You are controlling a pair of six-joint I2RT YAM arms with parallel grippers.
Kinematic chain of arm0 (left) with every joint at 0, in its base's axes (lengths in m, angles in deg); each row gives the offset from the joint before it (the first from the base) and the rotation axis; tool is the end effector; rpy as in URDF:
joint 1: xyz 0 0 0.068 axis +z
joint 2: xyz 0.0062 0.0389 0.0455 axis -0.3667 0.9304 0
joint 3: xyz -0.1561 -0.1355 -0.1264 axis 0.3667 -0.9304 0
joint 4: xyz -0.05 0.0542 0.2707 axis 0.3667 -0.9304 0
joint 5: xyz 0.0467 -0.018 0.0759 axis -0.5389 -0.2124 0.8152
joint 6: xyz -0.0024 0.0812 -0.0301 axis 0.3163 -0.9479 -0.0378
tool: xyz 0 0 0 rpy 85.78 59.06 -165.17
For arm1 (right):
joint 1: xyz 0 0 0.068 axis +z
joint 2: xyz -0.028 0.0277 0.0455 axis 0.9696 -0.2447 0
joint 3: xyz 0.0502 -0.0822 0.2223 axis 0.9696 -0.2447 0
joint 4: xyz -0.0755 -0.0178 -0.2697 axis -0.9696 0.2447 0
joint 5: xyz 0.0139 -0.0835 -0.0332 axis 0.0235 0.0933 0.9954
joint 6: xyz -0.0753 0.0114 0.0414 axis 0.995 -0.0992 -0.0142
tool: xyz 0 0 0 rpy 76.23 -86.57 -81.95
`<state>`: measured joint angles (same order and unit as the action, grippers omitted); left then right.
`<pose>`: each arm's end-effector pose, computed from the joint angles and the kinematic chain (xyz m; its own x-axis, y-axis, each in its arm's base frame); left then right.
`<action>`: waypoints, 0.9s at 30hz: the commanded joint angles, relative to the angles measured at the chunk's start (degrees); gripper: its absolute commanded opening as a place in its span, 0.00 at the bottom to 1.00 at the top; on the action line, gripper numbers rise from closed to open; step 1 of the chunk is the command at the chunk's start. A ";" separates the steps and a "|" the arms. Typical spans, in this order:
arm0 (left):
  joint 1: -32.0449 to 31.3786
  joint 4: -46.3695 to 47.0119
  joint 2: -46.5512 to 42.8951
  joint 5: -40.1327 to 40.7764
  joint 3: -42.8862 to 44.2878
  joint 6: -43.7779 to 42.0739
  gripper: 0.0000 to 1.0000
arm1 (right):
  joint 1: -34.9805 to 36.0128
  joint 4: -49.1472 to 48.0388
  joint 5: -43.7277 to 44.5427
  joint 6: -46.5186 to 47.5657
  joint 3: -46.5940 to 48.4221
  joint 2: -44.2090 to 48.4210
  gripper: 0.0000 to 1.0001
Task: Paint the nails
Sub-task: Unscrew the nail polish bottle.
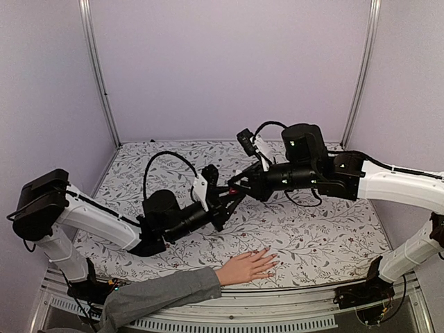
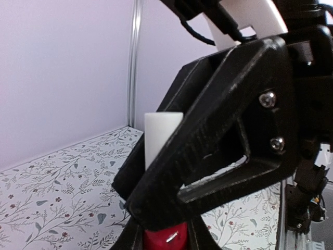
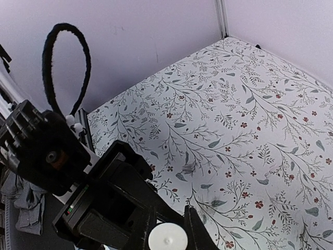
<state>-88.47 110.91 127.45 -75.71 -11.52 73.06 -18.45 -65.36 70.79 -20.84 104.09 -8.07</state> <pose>0.1632 -0.3480 0.1775 -0.0498 -0.1825 -0.9819 0.8337 0.5338 -0.1415 0.1996 0.3385 0.2748 -0.4074 -0.2562 -0.8766 -0.8527 0.4502 0.2648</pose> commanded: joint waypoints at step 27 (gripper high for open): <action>1.87 -0.14 -6.29 -42.47 2.64 0.20 0.00 | 0.84 -5.56 -34.67 14.59 1.78 3.19 0.15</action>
<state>-84.08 112.90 121.68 -119.84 -10.30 81.39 -19.22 -66.41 35.58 -1.83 104.27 -3.42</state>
